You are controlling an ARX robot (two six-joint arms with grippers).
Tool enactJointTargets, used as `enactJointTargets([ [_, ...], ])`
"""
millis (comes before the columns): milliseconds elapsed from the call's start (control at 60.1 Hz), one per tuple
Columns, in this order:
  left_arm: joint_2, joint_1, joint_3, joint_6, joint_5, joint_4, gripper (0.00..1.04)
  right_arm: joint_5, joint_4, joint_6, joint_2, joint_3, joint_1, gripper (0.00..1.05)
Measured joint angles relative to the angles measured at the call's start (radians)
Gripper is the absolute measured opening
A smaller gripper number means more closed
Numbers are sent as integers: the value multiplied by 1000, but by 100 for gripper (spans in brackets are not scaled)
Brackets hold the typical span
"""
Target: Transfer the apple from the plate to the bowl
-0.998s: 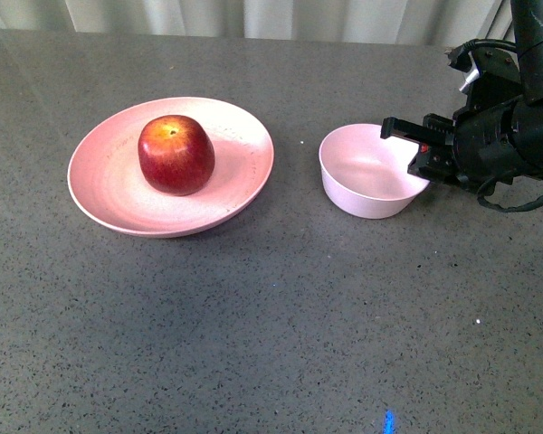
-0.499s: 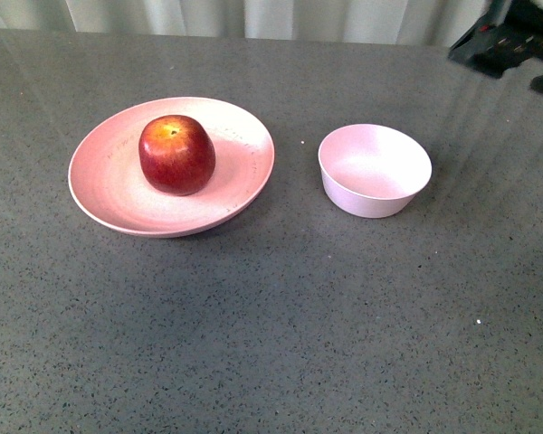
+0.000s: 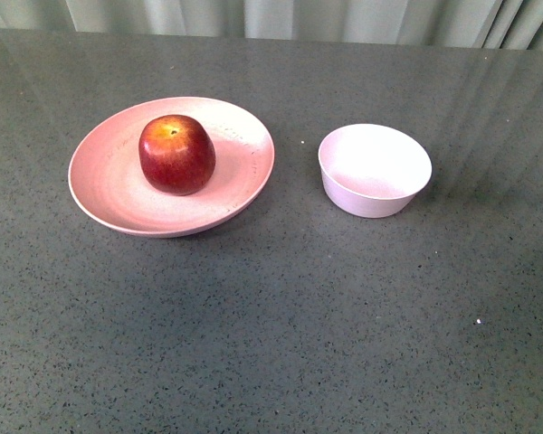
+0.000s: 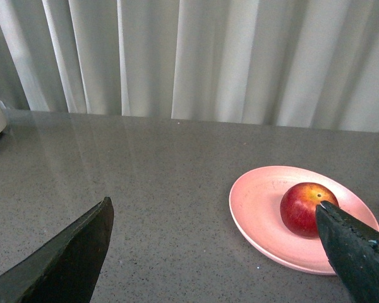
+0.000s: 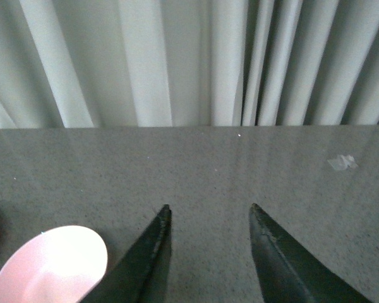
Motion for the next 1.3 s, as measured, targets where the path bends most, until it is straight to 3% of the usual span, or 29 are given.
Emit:
enactJointTargets([
  [166,0,0,0,0,0,0,96,-4,-19,-16,-109,-82,0,1],
  [449,0,0,0,0,0,0,96,-3,-108,-16,-294,-182,-1,2],
  [516,0,0,0,0,0,0,96,-4,-68,-16,-310,-230,-1,2],
  [1297,0,0,0,0,0,0,96,-4,-563,-17,-866,-265,-1,2],
])
